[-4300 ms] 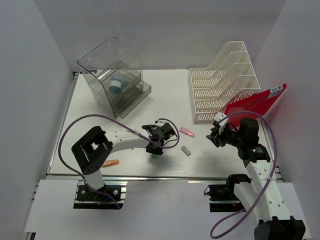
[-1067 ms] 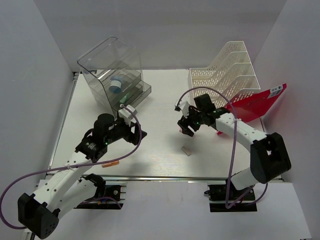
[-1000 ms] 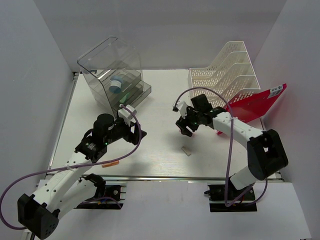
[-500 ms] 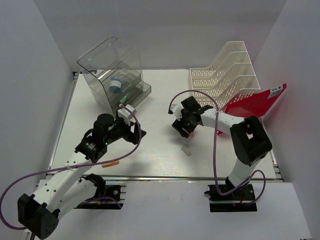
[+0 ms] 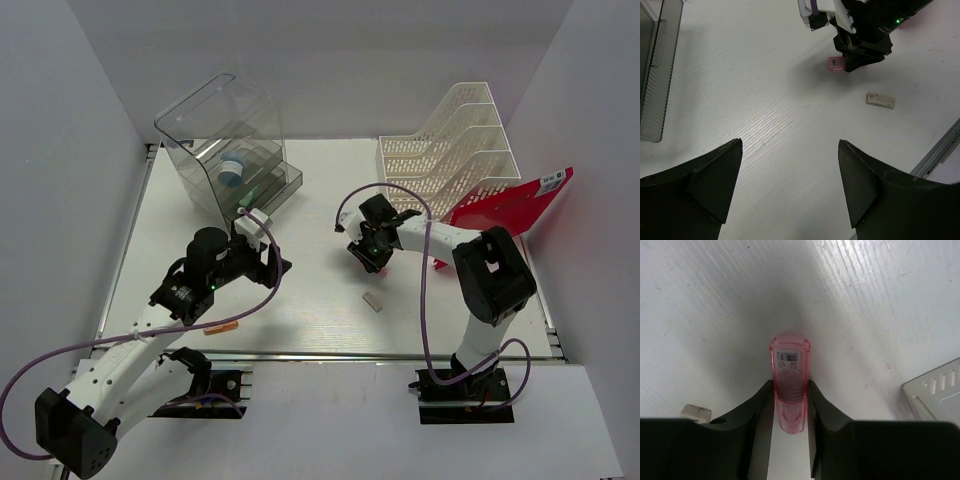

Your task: Organize the desk

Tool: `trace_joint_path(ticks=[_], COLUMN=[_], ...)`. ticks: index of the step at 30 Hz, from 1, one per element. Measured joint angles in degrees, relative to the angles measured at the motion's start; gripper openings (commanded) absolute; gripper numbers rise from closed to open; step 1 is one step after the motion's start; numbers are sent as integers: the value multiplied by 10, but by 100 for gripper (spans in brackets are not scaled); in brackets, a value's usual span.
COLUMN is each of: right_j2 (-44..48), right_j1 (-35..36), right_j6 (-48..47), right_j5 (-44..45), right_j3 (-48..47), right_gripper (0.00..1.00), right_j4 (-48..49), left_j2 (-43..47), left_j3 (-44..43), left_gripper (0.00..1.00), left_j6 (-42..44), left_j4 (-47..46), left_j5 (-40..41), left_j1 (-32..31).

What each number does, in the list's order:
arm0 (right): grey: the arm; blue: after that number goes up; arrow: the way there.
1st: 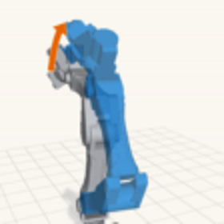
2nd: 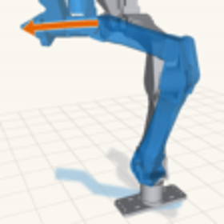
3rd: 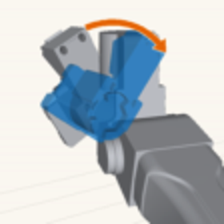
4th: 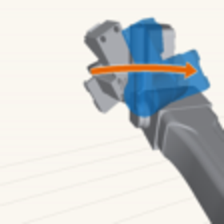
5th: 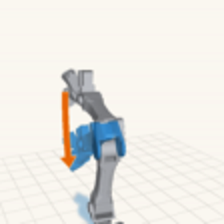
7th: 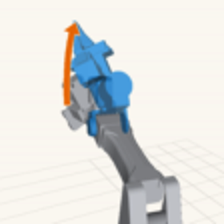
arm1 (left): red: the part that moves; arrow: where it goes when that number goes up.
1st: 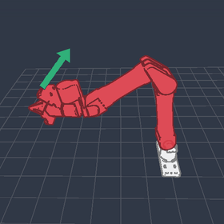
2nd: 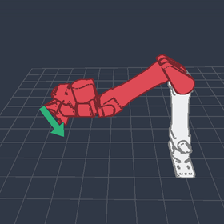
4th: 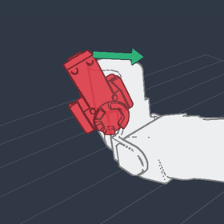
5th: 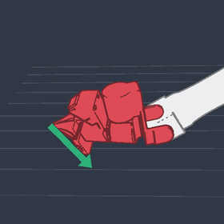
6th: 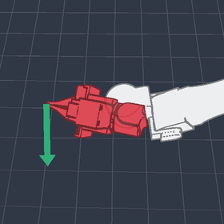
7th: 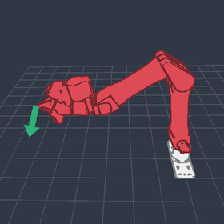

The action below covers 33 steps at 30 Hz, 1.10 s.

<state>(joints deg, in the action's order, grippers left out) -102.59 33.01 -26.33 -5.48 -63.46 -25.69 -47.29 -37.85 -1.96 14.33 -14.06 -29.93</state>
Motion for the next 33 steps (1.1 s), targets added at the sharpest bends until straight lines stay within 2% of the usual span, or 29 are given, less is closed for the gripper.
trace_joint_path(ticks=[1, 6, 12, 18, 24, 33], right_j2=[0, -7, -36, -74, -160, -190], right_j1=[0, 0, 5, 33, 73, 128], right_j6=[-1, -14, -81, -189, -269, -387], right_j5=[0, -2, 2, 11, 38, 76], right_j3=[-1, -13, -107, -297, -469, -473], right_gripper=[21, 0, 0, 0, 0, 0], right_j4=[-1, -17, -99, -147, -136, 0], left_j2=[1, 9, 31, 68, 128, 196], left_j3=[0, 0, 12, 21, 35, 48], left_gripper=[87, 87, 86, 86, 86, 86], left_j6=[0, 0, -3, -6, -10, -20], left_j4=[0, 0, -8, -16, -31, -45], left_j5=[1, 4, 22, 54, 96, 168], left_j1=[0, 0, 0, 0, 0, 0])
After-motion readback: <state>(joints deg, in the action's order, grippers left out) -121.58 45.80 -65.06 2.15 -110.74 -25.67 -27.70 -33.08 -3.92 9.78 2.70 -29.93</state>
